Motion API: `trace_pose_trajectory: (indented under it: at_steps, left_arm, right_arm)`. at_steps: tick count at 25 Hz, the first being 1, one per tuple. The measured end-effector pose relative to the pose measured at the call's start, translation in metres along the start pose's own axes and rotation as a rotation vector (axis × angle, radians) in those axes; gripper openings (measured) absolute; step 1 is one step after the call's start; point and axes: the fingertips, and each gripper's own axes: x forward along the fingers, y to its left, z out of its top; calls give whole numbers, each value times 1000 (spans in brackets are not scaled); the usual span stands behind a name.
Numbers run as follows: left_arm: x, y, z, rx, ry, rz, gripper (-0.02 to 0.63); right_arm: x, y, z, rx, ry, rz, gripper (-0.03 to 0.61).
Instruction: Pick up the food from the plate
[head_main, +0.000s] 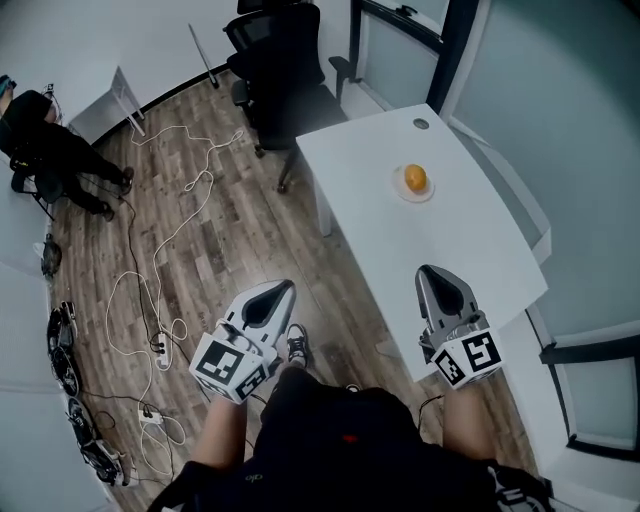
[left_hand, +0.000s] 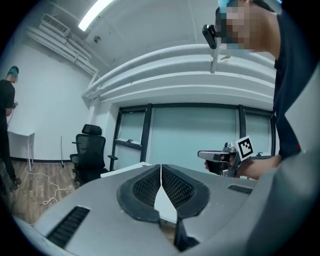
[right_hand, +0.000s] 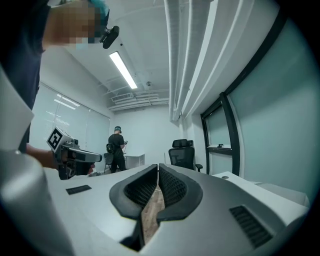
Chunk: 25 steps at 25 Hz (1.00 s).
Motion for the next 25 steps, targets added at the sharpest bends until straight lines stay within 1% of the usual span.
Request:
trace_pose_trajectory:
  at_steps: [6, 10, 14, 17, 19, 22, 25]
  left_arm:
    - [50, 89, 25, 5, 5, -83, 28]
    - [75, 156, 38, -7, 19, -136, 28]
    - [105, 204, 46, 16, 23, -190, 28]
    - [127, 226, 48, 24, 13, -243, 28]
    - [138, 235, 49, 15, 20, -271, 28]
    - [157, 239, 46, 17, 33, -317, 28]
    - [179, 235, 41, 29, 54, -360, 28]
  right_arm:
    - [90, -15, 13, -33, 19, -71, 29]
    - [150, -18, 16, -44, 67, -141, 28]
    - [197, -26, 15, -51, 96, -194, 28]
    - [217, -34, 8, -51, 106, -236, 29]
    - [225, -38, 6, -45, 122, -271, 29]
    - [227, -49, 3, -42, 136, -312, 29]
    - [222, -69, -1, -28, 135, -362, 29]
